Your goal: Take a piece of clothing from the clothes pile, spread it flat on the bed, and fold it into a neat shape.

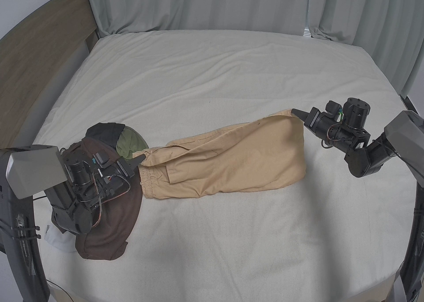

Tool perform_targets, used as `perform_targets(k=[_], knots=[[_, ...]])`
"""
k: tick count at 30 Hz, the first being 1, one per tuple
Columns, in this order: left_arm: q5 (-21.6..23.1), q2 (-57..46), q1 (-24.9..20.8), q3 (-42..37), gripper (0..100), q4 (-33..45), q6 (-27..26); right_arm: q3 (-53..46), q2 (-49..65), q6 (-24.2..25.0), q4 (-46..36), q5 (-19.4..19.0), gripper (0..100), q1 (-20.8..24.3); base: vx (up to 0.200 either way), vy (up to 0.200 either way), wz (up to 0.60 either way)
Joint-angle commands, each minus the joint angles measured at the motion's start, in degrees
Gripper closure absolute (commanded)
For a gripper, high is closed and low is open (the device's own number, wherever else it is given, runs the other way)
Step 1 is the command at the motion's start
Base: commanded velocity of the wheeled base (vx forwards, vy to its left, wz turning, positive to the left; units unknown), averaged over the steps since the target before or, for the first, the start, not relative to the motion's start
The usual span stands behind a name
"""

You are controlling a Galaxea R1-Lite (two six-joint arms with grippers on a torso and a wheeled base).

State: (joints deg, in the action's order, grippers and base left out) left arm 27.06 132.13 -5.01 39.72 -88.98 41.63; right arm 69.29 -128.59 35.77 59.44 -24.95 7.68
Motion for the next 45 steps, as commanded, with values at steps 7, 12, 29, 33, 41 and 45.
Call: perform_targets(k=[7,12,29,33,41,45], knots=[[-0.08,5.42,0.09,5.55,100,0.03,0.12,8.05,-5.97,0.0,-3.19,0.08,100,-0.12,0.0,0.0,0.0],[-0.08,6.65,0.09,7.57,100,0.03,0.12,10.51,-7.91,0.0,-3.45,0.17,100,-0.47,0.0,0.0,0.0],[-0.17,7.79,0.44,11.79,0,0.03,1.08,15.35,-10.72,0.18,-2.4,1.4,0,-0.3,0.0,0.0,0.0],[-1.66,7.17,0.7,12.05,0,0.03,1.0,15.0,-10.81,0.0,-0.91,2.81,0,-0.12,0.0,0.0,0.0],[-1.84,3.04,0.53,9.33,0,0.03,1.0,0.93,-2.81,-0.17,3.49,2.81,0,1.55,0.0,0.0,0.0],[-1.22,0.32,0.09,6.6,0,0.03,0.82,-8.65,0.35,-0.17,7.18,2.81,0,2.52,0.0,0.0,0.0]])
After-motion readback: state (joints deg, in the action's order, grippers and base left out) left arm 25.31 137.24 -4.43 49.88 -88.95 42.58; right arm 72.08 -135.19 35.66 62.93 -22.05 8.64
